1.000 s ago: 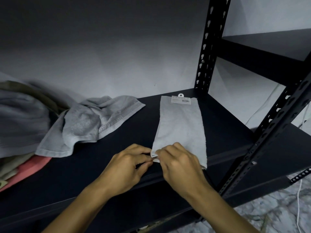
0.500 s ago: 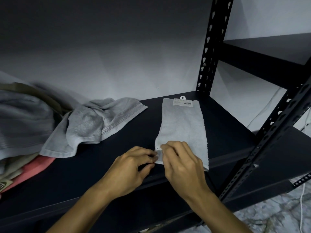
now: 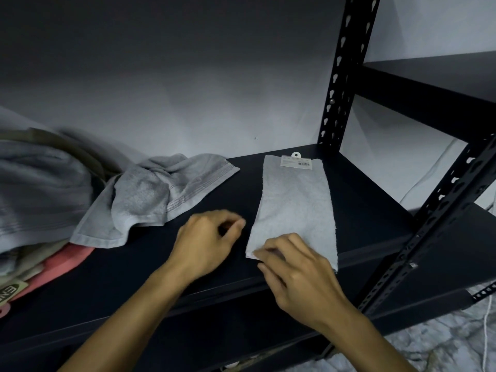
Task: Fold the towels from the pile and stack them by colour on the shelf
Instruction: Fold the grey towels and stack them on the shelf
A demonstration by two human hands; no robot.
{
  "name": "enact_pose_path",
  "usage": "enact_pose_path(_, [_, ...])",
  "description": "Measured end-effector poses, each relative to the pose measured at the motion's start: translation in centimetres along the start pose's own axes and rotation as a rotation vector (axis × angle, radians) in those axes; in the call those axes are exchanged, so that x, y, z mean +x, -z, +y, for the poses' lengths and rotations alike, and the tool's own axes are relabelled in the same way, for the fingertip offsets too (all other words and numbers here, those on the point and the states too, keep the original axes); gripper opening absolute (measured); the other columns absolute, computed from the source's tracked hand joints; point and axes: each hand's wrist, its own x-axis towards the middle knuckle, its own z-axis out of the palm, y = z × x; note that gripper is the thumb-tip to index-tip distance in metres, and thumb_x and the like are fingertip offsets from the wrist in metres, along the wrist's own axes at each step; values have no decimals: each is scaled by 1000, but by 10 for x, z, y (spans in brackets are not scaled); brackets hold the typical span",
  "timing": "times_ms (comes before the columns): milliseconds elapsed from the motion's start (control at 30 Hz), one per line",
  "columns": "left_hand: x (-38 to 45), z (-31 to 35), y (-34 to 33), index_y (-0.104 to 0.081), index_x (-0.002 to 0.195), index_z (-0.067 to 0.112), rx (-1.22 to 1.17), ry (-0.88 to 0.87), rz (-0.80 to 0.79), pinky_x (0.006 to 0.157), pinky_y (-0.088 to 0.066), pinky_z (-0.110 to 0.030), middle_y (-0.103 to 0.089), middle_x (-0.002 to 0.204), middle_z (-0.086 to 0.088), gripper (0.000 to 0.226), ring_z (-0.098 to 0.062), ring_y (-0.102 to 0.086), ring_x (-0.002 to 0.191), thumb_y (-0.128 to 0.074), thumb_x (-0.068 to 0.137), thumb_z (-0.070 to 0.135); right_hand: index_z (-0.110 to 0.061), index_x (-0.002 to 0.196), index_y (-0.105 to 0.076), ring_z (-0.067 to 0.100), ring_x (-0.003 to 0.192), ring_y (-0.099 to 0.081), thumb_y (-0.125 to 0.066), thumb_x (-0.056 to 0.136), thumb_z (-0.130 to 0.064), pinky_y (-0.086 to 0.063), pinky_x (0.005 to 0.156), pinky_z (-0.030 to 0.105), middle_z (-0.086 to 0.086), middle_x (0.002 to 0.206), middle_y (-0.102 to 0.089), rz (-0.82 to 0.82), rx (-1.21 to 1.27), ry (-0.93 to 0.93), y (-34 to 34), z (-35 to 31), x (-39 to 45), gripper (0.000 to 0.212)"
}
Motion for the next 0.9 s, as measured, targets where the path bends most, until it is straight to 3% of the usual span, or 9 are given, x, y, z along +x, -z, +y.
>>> enact_pose_path(100, [36, 14, -11, -71, 97, 34, -108, 214, -103, 90, -54, -38, -70, 93, 19, 21, -1, -65, 92, -61, 91, 51, -22, 106, -71, 10, 99, -53, -53, 92, -30, -35, 64, 13, -7, 108, -60, 34, -32, -84, 3, 6, 3, 24])
enact_pose_path(167, [55, 18, -18, -71, 89, 31, -132, 322, -170, 91, -54, -41, -70, 90, 14, 23, -8, -65, 92, -65, 89, 53, -25, 106, -71, 13, 104, -53, -45, 93, -34, -40, 66, 16, -5, 114, -60, 2, -62, -160, 1, 13, 6, 31])
enact_pose_path(267, [68, 17, -25, -74, 83, 26, -157, 422, -238, 93, -54, -39, -72, 92, 10, 21, -11, -66, 93, -75, 82, 47, -28, 105, -73, 18, 107, -55, -41, 92, -38, -50, 82, 29, -1, 118, -62, -33, -89, -227, -5, 18, 6, 36])
enact_pose_path(433, [72, 20, -25, -76, 79, 23, -237, 462, -268, 91, -56, -37, -74, 87, 8, 13, -12, -68, 87, -83, 77, 34, -29, 104, -73, 21, 106, -58, -39, 92, -39, -50, 88, 32, 1, 117, -63, -60, -63, -260, -6, 17, 6, 38])
enact_pose_path(667, [69, 26, -24, -73, 86, 15, -220, 415, -252, 81, -56, -30, -70, 84, 2, 12, -13, -67, 82, -68, 90, 25, -28, 105, -73, 19, 109, -57, -40, 92, -39, -43, 91, 26, 0, 117, -62, -103, -39, -218, -4, 22, 6, 38])
enact_pose_path(900, [68, 16, -25, -70, 83, 21, -138, 410, -235, 88, -56, -40, -69, 86, 6, 12, -15, -66, 86, -69, 89, 32, -26, 109, -71, 18, 108, -58, -38, 95, -38, -47, 87, 25, -2, 118, -61, -138, -17, -175, -3, 24, 3, 38])
